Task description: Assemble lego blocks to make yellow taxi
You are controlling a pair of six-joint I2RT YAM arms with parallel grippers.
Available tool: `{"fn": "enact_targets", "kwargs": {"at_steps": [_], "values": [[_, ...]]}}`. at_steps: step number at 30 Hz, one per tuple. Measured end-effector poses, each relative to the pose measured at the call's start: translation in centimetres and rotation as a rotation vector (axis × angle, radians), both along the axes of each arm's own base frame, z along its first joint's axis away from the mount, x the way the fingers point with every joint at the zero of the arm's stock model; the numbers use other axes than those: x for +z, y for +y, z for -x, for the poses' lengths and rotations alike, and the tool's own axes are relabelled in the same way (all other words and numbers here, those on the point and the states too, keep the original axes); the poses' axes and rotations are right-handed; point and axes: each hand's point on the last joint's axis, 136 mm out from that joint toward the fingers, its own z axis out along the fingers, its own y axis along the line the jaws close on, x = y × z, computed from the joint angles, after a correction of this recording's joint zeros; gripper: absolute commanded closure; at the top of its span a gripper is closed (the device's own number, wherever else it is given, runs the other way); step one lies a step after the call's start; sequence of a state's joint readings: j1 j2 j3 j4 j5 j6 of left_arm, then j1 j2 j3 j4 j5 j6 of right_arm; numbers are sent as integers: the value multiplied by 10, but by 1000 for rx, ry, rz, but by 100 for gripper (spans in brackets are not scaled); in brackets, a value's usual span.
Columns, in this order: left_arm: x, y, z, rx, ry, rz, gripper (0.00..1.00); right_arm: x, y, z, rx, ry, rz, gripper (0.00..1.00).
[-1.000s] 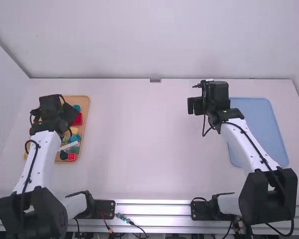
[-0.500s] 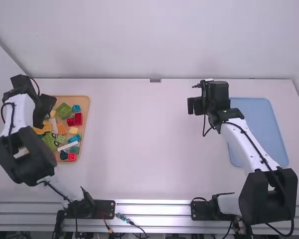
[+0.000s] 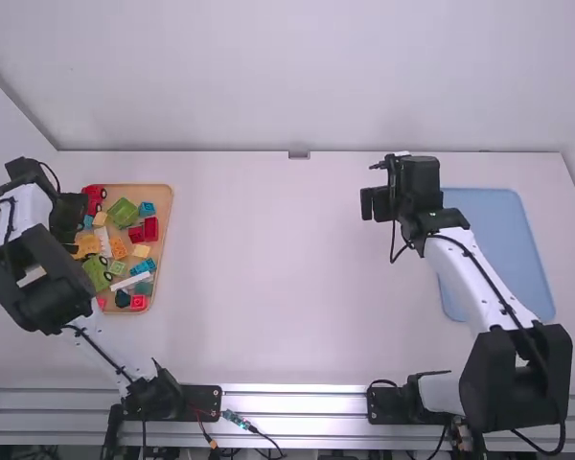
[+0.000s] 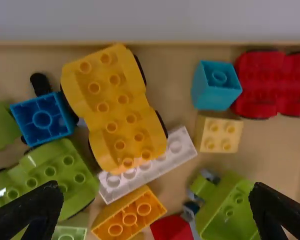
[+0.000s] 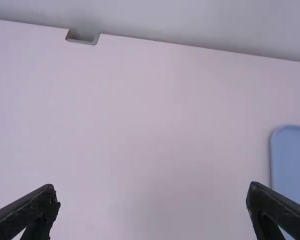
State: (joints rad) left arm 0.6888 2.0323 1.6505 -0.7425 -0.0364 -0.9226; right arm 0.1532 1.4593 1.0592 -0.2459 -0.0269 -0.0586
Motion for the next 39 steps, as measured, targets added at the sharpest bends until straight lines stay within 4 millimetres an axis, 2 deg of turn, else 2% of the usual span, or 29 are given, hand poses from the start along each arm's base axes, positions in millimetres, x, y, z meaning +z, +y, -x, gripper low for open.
{"fn": "enact_targets", "kwargs": {"at_steps": [6, 16, 24, 39], "values": [[-12, 7, 8, 15, 2, -2, 1, 0, 0, 0, 3, 0, 2, 1], [-19, 11, 2, -3, -18, -28, 1, -1, 0, 1, 2, 4, -2, 1], [-53, 7, 7, -4, 41, 24, 3, -1, 0, 1, -1, 5, -2, 1], [-60, 10, 2, -12, 30, 15, 2, -1, 0, 1, -3, 5, -3, 1]]}}
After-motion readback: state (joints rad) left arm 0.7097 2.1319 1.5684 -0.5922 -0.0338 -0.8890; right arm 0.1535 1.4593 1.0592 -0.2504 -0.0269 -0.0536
